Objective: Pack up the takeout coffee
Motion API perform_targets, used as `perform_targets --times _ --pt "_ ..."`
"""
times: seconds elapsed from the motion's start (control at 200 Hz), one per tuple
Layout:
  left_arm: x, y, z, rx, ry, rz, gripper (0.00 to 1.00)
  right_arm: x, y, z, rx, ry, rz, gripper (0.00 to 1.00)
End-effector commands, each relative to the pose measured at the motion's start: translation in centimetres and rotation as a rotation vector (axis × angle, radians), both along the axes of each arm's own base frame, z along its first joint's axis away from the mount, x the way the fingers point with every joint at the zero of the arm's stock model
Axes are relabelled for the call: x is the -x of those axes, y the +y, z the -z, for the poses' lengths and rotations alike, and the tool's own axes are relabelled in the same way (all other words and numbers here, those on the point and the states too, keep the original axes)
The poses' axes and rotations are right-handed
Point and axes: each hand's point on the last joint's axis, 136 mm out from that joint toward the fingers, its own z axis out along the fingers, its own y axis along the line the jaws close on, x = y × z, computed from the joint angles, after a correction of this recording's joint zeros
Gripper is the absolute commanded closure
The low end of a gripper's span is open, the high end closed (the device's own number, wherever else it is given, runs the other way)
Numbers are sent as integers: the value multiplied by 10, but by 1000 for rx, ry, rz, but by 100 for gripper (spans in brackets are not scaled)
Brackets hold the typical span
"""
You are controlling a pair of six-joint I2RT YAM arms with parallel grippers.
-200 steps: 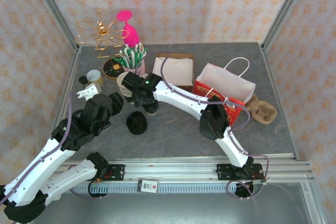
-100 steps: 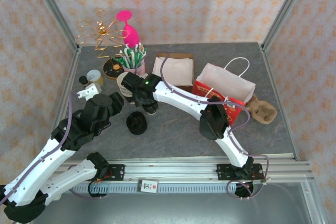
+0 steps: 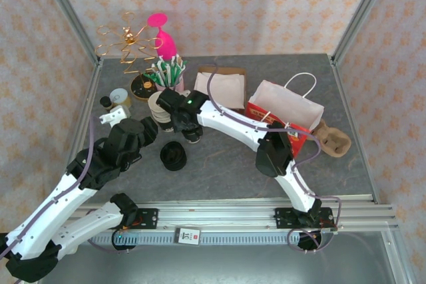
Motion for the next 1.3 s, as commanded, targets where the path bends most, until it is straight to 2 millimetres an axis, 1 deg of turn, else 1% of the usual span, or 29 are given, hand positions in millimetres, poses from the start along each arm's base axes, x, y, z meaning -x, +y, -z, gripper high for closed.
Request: perform_targets --times 0.0,0.115,0.275,0.395,0.5,0.581,0.681,0.751,0.791,0.901,0.951,1.016,1.056,1.126,1.166,1.201,1.296 --pt "-1 0 -5 -6 -2 8 41 0 -21 -48 -40 -63 37 29" --pt "-2 -4 -10 5 -4 21 41 -1 -32 -64 -50 -83 49 29" --pt "-6 -17 -17 33 -7 72 41 -3 -50 -93 -90 -112 71 29" --pt "-12 -33 -20 59 3 128 41 -5 -65 -120 -121 -147 91 29" --pt "-19 -54 -20 117 7 193 41 -7 -80 -142 -146 -180 112 28" --pt "-23 -74 -20 176 13 252 42 -11 -94 -156 -159 -206 135 28" --pt "-29 -101 -20 236 7 311 42 -18 -109 -168 -167 -230 160 28" --pt "-32 -125 -26 271 -10 354 41 -24 -119 -176 -179 -240 176 29" --pt "-31 -142 -29 286 -18 388 41 -28 -123 -179 -185 -245 184 28" --pt "-28 -182 -38 325 -36 440 37 -38 -134 -187 -188 -261 201 28" --pt "-24 -200 -40 366 -42 461 35 -43 -140 -187 -186 -261 208 28" --pt "-18 -225 -48 429 -67 502 33 -50 -146 -189 -189 -262 220 28" --pt "-16 -237 -52 456 -76 510 32 -52 -147 -189 -191 -261 218 28" --pt "-8 -263 -58 505 -75 560 29 -54 -147 -188 -191 -260 215 28" --pt "-6 -278 -56 532 -56 593 28 -55 -147 -186 -182 -257 215 29" --pt "-4 -288 -55 546 -44 618 27 -56 -148 -184 -173 -257 215 29" --pt "-4 -304 -57 565 -40 647 25 -57 -149 -181 -163 -257 216 29"
